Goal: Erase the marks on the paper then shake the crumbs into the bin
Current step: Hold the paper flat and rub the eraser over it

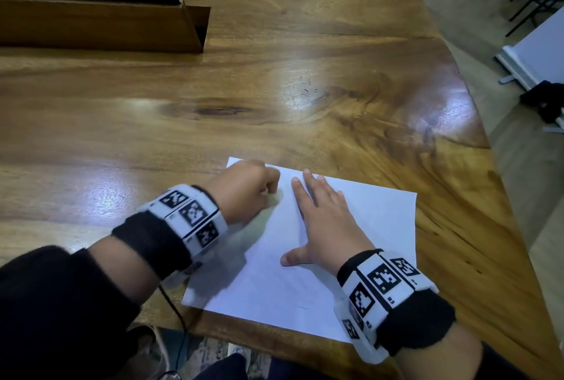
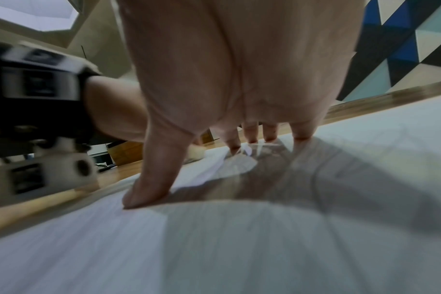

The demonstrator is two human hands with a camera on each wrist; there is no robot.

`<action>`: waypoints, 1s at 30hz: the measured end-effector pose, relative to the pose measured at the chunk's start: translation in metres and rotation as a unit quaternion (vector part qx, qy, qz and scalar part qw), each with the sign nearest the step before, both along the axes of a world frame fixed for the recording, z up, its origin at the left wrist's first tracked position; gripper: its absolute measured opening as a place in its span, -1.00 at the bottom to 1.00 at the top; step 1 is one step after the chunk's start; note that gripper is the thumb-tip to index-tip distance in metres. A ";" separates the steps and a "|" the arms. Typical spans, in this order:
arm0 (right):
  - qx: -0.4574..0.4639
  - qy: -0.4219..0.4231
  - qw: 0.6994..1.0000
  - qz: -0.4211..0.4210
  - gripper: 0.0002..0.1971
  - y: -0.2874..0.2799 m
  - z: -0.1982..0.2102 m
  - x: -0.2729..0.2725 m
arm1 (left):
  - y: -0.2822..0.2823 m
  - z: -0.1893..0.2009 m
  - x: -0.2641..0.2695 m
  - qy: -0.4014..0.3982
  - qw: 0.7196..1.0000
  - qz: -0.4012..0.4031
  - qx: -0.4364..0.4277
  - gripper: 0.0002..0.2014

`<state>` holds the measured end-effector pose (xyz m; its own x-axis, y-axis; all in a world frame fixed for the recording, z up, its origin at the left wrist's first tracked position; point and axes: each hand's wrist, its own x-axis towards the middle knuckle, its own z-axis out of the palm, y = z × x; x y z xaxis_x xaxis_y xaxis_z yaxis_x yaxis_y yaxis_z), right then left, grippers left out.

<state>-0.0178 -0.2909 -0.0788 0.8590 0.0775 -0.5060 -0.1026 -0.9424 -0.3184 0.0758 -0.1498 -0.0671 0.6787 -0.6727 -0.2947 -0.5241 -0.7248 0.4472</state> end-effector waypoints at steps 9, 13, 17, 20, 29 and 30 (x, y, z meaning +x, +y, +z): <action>0.002 -0.004 1.000 0.002 0.30 -0.001 0.000 0.000 | 0.019 0.004 -0.023 0.061 0.996 -0.044 0.042 -0.73; -0.004 -0.007 1.000 0.007 0.30 -0.001 -0.001 0.000 | -0.002 0.004 0.001 -0.010 1.000 0.004 0.004 -0.92; 0.001 -0.014 1.000 0.004 0.30 -0.001 -0.002 -0.001 | -0.009 0.001 -0.003 -0.027 0.999 0.028 -0.004 -0.93; 0.002 -0.013 1.000 0.002 0.29 -0.001 -0.003 -0.001 | 0.011 0.002 -0.027 0.010 0.999 -0.029 0.008 -0.94; -0.005 -0.011 1.000 0.006 0.30 -0.001 -0.003 -0.001 | -0.007 0.000 -0.006 -0.029 0.999 0.034 -0.027 -0.96; -0.002 -0.009 1.000 0.005 0.30 -0.001 -0.002 -0.001 | -0.004 0.001 -0.012 -0.026 0.999 0.021 -0.023 -0.96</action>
<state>-0.0185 -0.2920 -0.0812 0.8675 0.0838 -0.4903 -0.0878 -0.9445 -0.3167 0.0641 -0.1538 -0.0660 0.7198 -0.6556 -0.2284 -0.5176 -0.7260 0.4529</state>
